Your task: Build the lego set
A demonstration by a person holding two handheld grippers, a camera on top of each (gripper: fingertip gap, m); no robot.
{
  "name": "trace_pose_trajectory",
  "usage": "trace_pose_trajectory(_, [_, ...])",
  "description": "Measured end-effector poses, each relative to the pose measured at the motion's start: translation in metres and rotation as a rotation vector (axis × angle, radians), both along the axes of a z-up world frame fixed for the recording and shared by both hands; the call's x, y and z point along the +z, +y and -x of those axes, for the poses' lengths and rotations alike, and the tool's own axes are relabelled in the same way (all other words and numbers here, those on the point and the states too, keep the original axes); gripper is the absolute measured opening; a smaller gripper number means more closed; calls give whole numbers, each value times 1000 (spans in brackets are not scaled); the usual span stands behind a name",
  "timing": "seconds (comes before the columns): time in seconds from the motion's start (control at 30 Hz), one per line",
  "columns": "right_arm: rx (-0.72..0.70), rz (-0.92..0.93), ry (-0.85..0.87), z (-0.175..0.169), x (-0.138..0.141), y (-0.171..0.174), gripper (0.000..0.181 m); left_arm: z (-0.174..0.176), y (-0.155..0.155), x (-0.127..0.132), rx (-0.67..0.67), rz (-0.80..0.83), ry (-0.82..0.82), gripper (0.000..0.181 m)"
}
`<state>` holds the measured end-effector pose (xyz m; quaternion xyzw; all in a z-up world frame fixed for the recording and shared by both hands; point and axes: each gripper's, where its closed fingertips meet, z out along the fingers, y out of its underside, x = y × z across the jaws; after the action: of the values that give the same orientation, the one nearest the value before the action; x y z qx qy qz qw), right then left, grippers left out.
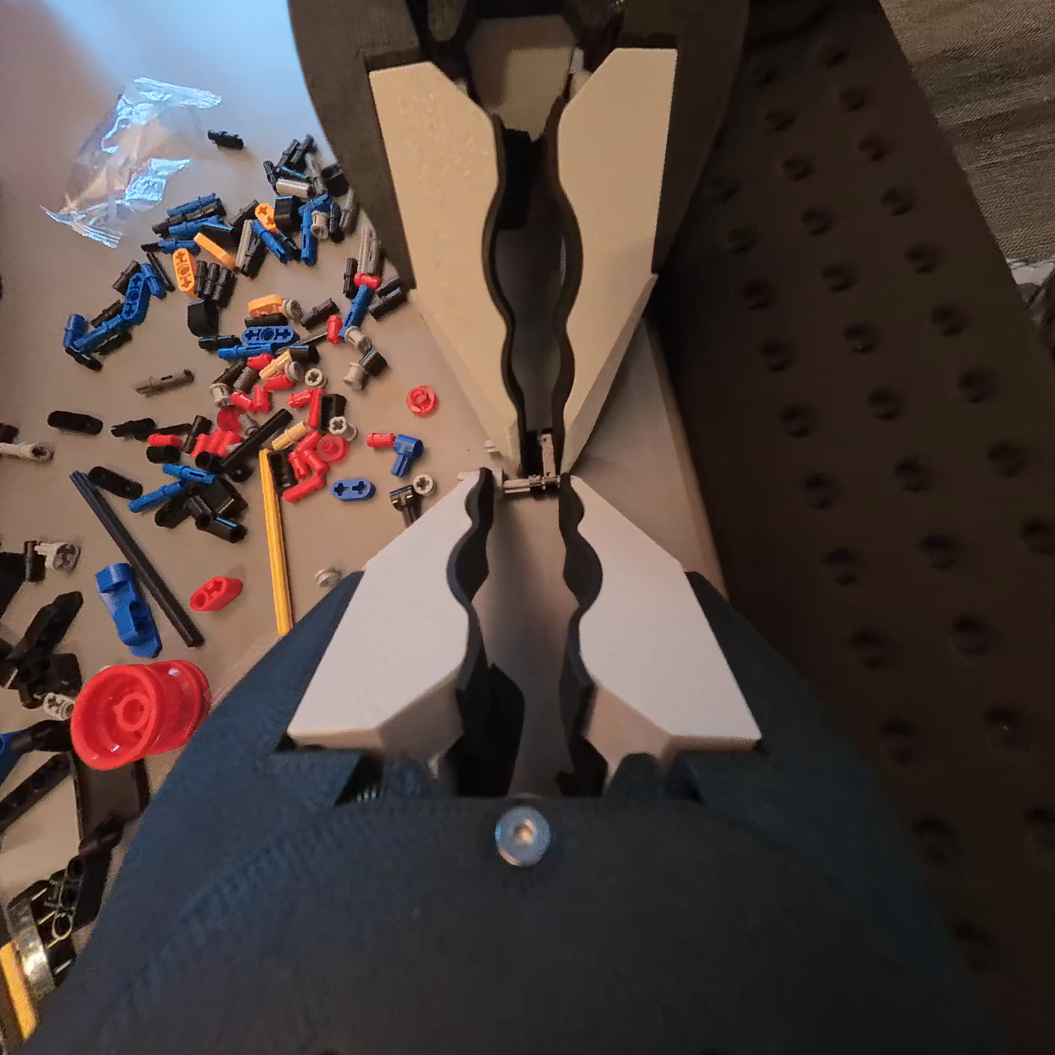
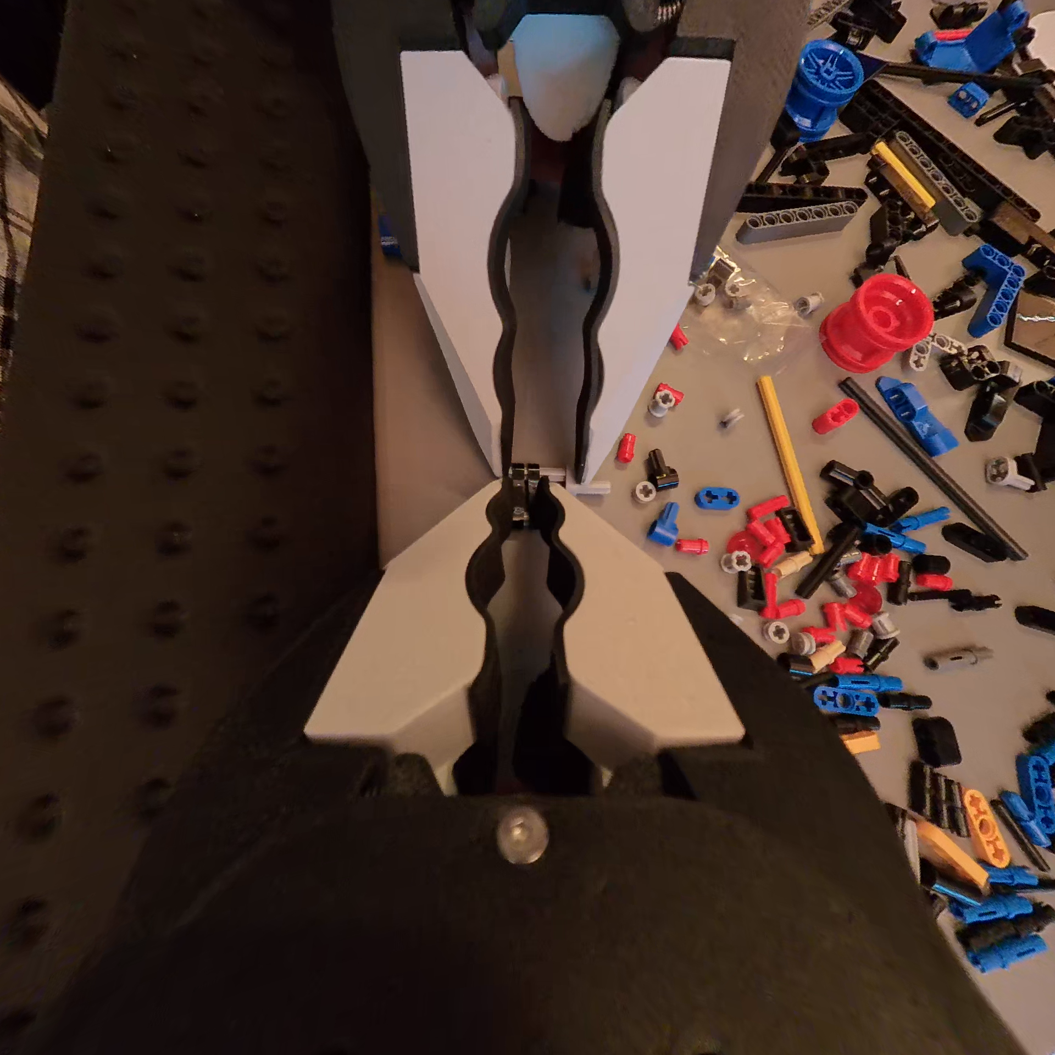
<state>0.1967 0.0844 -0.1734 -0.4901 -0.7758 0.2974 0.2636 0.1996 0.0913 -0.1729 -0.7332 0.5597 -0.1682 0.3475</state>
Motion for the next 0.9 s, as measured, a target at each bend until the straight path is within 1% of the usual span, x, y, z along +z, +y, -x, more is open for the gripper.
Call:
trace_pose_trajectory(0.2, [-7, -21, 12, -1, 0, 0, 8, 1, 1, -1, -9, 14, 42, 25])
trace_pose_trajectory(0.53, [-4, -69, 33, 0, 0, 1, 8, 0, 1, -1, -14, 96, -16, 22])
trace_pose_trajectory(0.73, [-10, -74, 36, 0, 0, 2, 7, -1, 0, -1, 13, 82, -31, 22])
trace_pose_trajectory(0.9, [-24, -68, 43, 0, 2, 2, 8, 0, 1, -1, -17, 73, -8, 22])
